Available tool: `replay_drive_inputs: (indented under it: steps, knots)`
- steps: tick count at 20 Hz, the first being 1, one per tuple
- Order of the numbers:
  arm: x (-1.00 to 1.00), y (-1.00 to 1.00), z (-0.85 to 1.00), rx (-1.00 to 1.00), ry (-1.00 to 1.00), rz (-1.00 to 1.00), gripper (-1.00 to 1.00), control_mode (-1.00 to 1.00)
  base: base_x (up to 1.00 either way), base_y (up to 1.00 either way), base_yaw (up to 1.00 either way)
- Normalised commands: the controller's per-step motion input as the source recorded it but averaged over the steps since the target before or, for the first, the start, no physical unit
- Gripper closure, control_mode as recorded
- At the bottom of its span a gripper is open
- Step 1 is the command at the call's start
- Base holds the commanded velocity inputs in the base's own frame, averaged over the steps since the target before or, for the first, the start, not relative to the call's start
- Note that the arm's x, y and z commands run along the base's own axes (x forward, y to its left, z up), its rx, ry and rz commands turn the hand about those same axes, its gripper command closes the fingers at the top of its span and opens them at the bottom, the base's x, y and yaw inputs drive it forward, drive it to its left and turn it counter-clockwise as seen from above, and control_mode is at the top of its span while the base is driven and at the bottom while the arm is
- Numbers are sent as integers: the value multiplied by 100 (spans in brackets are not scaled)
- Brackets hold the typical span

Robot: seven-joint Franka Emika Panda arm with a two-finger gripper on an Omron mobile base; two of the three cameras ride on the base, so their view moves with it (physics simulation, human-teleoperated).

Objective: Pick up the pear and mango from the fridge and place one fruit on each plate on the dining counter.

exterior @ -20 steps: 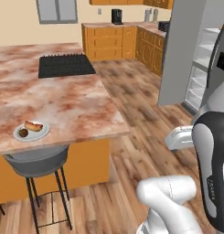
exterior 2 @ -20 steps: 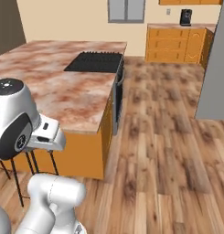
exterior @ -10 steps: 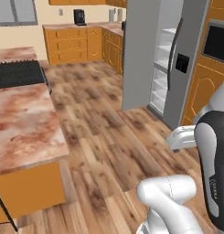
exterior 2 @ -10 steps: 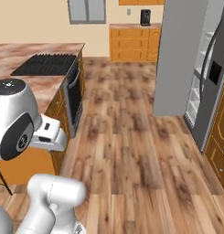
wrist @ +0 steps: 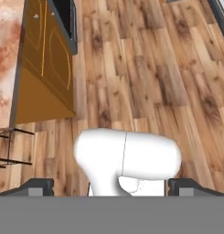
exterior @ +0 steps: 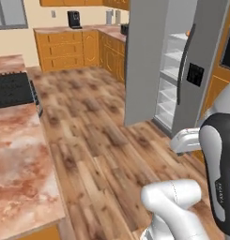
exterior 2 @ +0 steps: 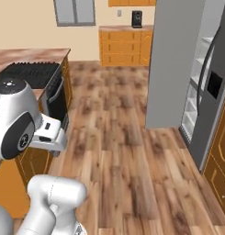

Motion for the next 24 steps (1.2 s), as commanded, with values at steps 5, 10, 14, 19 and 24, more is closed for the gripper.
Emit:
replay_drive_inputs:
  steps: [5,10,14,19,24]
  knots:
    - [0,0,0,0,0,0,-100,100,100,-28,-15]
    - [0,0,0,0,0,0,-100,100,99,-61,-18]
    - [0,0,0,0,0,0,-100,100,95,-43,-14]
    - [0,0,0,0,0,0,-100,100,100,-8,-21]
    - [0,0,0,0,0,0,-100,100,91,-16,-28]
